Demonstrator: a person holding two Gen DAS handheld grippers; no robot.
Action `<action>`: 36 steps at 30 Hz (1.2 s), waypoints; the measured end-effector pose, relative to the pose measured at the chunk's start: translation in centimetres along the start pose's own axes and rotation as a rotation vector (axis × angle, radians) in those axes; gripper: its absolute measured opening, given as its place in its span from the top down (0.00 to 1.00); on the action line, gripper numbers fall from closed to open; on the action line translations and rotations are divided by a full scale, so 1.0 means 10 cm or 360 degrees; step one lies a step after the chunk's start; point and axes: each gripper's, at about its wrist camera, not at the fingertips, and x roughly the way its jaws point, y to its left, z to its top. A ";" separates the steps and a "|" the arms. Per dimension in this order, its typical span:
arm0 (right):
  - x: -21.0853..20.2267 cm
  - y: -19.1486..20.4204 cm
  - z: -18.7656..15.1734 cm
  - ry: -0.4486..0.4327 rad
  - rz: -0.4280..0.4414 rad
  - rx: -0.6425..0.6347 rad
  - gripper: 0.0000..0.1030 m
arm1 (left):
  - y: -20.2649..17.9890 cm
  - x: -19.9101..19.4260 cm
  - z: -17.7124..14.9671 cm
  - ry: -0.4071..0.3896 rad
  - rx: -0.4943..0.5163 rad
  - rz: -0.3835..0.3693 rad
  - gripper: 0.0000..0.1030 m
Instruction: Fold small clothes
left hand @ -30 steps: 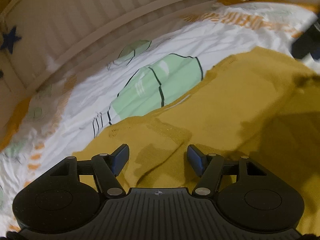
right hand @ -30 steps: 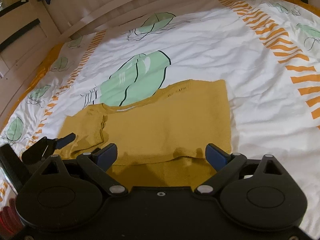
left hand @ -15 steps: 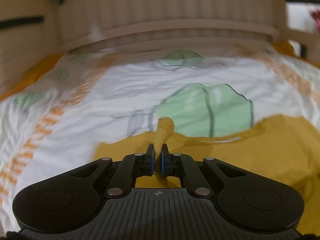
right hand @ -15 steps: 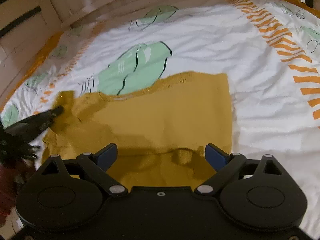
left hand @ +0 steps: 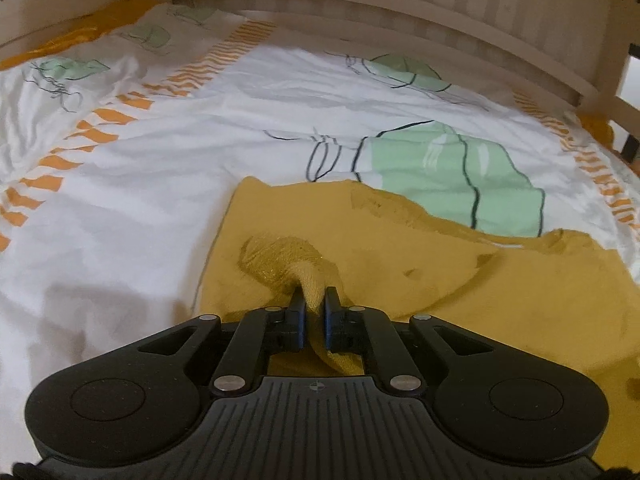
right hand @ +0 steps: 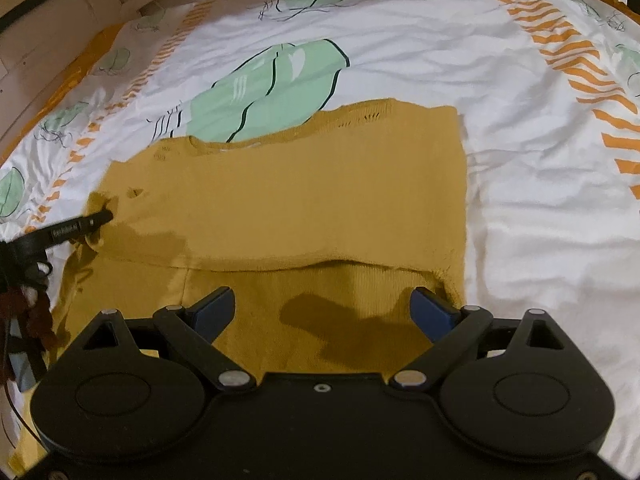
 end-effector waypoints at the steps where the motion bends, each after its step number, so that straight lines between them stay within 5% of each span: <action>1: 0.00 0.00 0.00 0.0003 0.0002 -0.0003 0.08 | 0.01 -0.02 0.01 -0.0014 -0.0022 -0.0011 0.94; 9: 0.00 0.01 -0.02 0.0013 0.0005 -0.0011 0.07 | -0.45 -0.42 0.63 -0.0164 -0.0023 -0.0243 0.95; 18: -0.03 -0.06 -0.05 -0.0051 0.0070 0.0007 0.07 | -1.51 -1.01 1.49 -0.0302 0.0174 -0.0639 0.95; 29: -0.10 0.11 -0.05 -0.0392 0.0270 -0.0035 0.07 | -2.57 -1.45 1.80 -0.0407 0.0448 -0.0850 0.95; 36: 0.09 0.27 0.00 -0.0539 0.0370 -0.0065 0.07 | -2.86 -1.59 1.83 -0.0435 0.0526 -0.0923 0.95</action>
